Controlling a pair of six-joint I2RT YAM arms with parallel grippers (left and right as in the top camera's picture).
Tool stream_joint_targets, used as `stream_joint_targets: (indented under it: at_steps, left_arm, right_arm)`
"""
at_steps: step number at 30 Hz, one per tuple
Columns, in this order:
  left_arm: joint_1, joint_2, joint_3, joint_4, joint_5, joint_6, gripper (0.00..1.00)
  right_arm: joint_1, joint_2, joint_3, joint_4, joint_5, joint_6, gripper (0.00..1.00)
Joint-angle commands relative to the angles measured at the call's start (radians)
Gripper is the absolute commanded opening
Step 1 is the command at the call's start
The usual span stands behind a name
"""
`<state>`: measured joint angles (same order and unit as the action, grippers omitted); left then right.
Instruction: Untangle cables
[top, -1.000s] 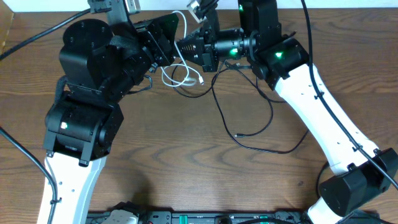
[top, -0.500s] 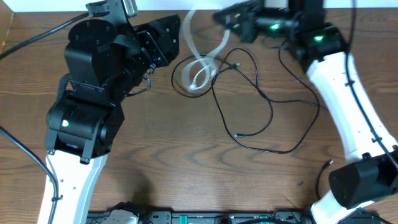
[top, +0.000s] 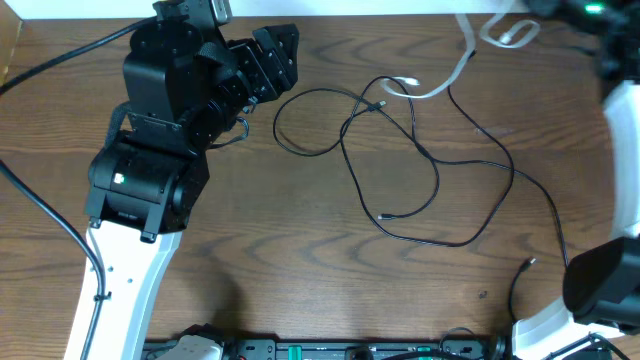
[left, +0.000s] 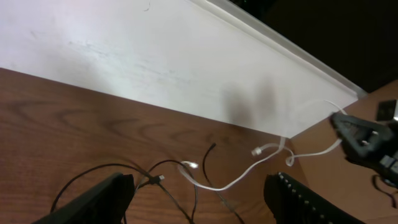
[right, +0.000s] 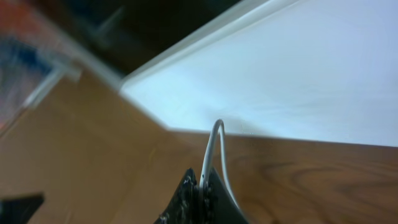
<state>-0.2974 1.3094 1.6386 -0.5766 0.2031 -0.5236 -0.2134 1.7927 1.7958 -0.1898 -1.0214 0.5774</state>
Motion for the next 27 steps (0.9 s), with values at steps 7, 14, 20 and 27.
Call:
stream_joint_targets:
  at_steps: [7,14,20,27]
  left_arm:
    - [0.000,0.017,0.014,0.001,-0.010,0.006,0.73]
    - [0.000,0.018,0.014,0.001,-0.010,0.006,0.73]
    - [0.000,0.019,0.014,0.001,-0.010,0.006,0.73]
    - [0.000,0.032,0.014,-0.003,-0.010,0.007,0.73]
  right_arm:
    - [-0.341,0.005,0.002,-0.047,0.108,0.077,0.01]
    - [-0.544,0.018,0.002,-0.157,0.264,0.059,0.01]
    - [-0.588,0.060,0.002,-0.243,0.343,-0.084,0.01]
    - [-0.489,0.099,0.002,-0.435,0.397,-0.360,0.10]
